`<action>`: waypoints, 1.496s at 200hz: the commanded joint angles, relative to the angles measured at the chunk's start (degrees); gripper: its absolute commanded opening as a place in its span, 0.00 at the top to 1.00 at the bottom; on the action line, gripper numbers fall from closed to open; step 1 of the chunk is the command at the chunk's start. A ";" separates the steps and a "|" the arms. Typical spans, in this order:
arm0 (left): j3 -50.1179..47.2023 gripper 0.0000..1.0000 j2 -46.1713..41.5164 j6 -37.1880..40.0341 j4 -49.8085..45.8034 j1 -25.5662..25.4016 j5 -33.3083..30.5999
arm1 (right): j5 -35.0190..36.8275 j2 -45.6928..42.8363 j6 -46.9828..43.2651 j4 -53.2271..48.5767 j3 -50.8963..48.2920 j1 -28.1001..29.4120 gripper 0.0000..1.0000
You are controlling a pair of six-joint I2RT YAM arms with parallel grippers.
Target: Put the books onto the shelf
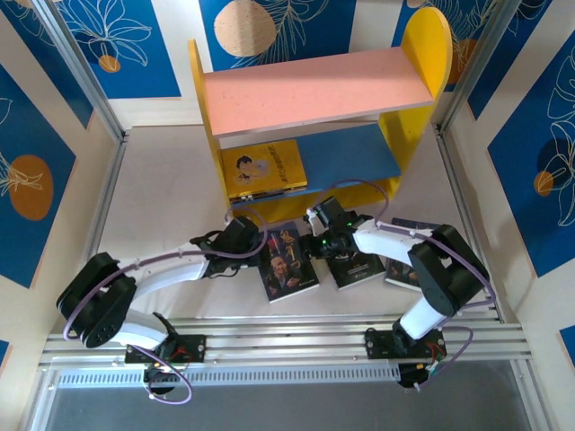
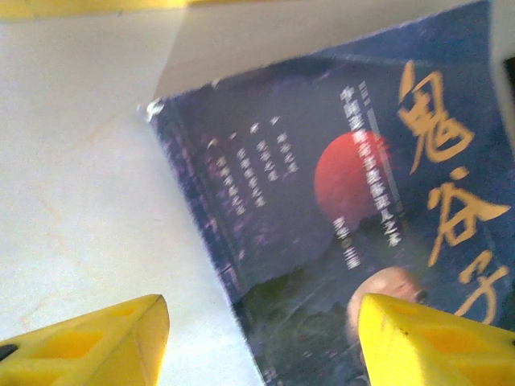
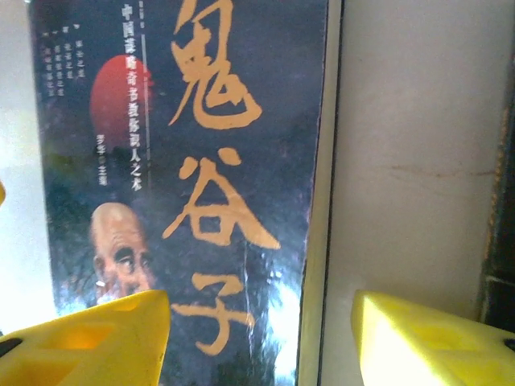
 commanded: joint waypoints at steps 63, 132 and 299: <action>-4.49 0.33 -1.61 -4.27 0.43 0.35 4.12 | 6.66 5.75 -1.38 -1.33 3.30 6.04 0.36; -5.83 0.32 -0.68 -5.85 3.09 0.26 5.90 | 9.83 11.21 3.43 -1.96 1.88 11.31 0.40; -5.20 0.32 8.56 -7.88 10.72 -0.57 8.87 | 0.46 14.05 5.72 5.75 -3.06 10.43 0.83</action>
